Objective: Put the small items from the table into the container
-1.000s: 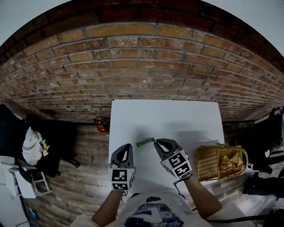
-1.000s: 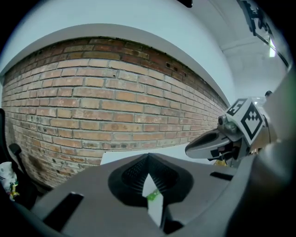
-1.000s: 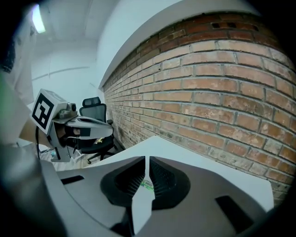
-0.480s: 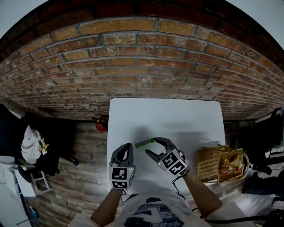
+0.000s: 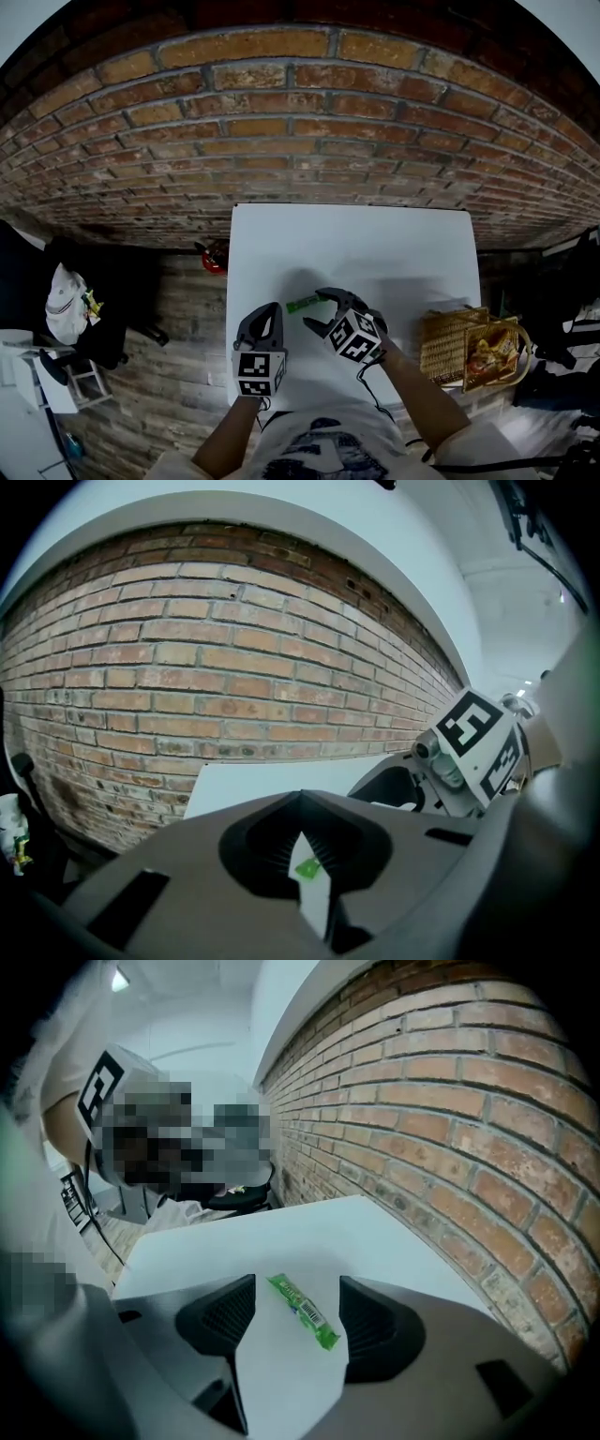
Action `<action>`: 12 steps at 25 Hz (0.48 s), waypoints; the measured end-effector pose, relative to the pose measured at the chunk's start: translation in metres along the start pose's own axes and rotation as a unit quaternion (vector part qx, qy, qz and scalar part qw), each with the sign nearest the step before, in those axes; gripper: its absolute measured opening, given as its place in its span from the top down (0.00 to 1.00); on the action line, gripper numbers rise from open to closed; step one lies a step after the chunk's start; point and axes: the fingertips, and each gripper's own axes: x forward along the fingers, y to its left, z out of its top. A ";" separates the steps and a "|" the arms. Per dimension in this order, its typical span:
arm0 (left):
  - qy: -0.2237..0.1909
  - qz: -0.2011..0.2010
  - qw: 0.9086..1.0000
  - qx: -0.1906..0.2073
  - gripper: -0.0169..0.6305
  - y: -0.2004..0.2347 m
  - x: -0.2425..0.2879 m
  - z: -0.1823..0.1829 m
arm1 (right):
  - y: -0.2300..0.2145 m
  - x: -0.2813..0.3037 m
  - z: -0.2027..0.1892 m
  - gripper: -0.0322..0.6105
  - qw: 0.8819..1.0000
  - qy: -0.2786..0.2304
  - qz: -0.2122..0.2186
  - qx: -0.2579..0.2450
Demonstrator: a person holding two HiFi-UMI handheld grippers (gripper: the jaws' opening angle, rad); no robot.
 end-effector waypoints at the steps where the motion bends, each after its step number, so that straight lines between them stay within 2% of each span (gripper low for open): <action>1: 0.001 0.000 1.000 -0.001 0.90 0.001 0.001 -0.001 | -0.001 0.004 -0.002 0.51 1.000 0.005 0.001 -0.007; 12: 0.014 0.006 1.000 -0.009 0.90 0.011 0.012 -0.008 | -0.005 0.039 -0.025 0.51 0.997 0.060 0.033 -0.046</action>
